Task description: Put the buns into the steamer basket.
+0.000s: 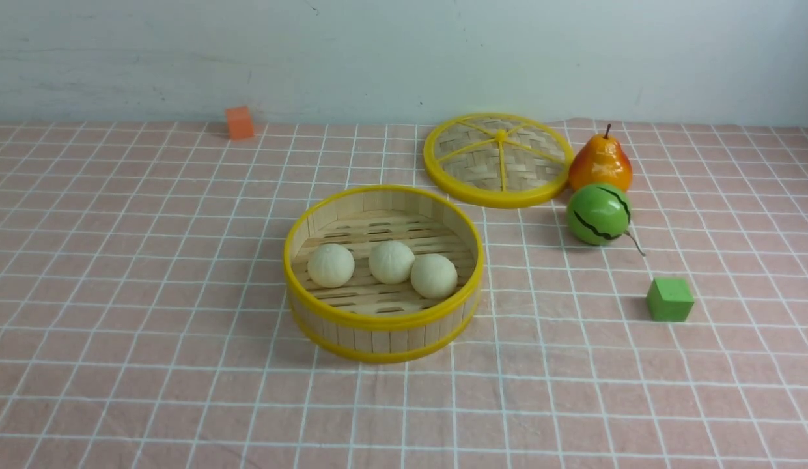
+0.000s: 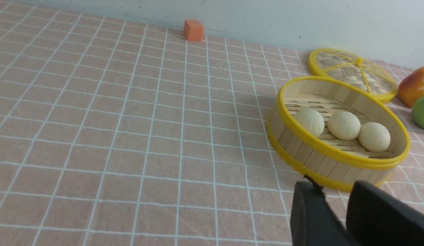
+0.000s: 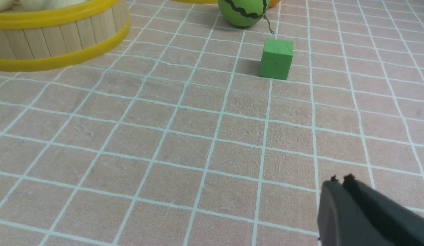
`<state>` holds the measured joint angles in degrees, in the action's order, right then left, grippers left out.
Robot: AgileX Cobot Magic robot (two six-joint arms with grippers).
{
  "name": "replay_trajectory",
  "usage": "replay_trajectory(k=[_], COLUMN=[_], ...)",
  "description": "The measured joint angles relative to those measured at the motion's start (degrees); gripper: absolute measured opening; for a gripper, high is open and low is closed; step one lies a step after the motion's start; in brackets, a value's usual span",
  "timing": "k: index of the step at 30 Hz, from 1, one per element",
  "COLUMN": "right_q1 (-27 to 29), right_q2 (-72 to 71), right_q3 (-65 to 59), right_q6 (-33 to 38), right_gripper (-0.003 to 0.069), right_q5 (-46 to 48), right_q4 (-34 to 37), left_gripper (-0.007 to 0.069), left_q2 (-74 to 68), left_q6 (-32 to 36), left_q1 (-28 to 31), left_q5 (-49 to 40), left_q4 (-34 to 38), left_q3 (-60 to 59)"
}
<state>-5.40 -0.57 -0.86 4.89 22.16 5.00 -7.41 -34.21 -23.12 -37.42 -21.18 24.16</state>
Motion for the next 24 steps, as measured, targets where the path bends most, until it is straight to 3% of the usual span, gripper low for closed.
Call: replay_trajectory(k=[6, 12, 14, 16, 18, 20, 24], right_q1=[-0.06, -0.06, -0.06, -0.06, -0.06, -0.06, -0.06], right_q2=[0.0, -0.02, -0.02, -0.02, -0.02, -0.02, -0.02], right_q3=[0.0, 0.0, 0.0, 0.0, 0.0, 0.0, 0.0], right_q6=[0.0, 0.0, 0.0, 0.0, 0.0, 0.0, 0.0], right_gripper=[0.0033, 0.004, 0.0041, 0.0042, 0.0042, 0.0042, 0.0043], right_q5=[0.0, 0.01, 0.06, 0.06, 0.06, 0.06, 0.06], right_q4=[-0.06, -0.31, -0.42, -0.59, -0.59, -0.64, -0.7], left_gripper=[0.0172, 0.0176, 0.0177, 0.0179, 0.0179, 0.018, 0.0182], left_q2=[3.95, 8.03, 8.03, 8.03, 8.03, 8.03, 8.03], left_q6=[-0.05, 0.0, 0.27, 1.43, 2.18, 2.41, 2.62], left_q1=[2.93, 14.52, 20.73, 23.43, 24.21, 24.26, 22.75], left_q5=[1.58, 7.68, 14.19, 21.08, 27.87, 29.1, 22.42], left_q4=[-0.44, 3.28, 6.96, 7.98, 8.15, 8.43, 8.57], left_q3=[-4.96, -11.56, -15.28, -18.82, -22.8, -24.91, -25.69])
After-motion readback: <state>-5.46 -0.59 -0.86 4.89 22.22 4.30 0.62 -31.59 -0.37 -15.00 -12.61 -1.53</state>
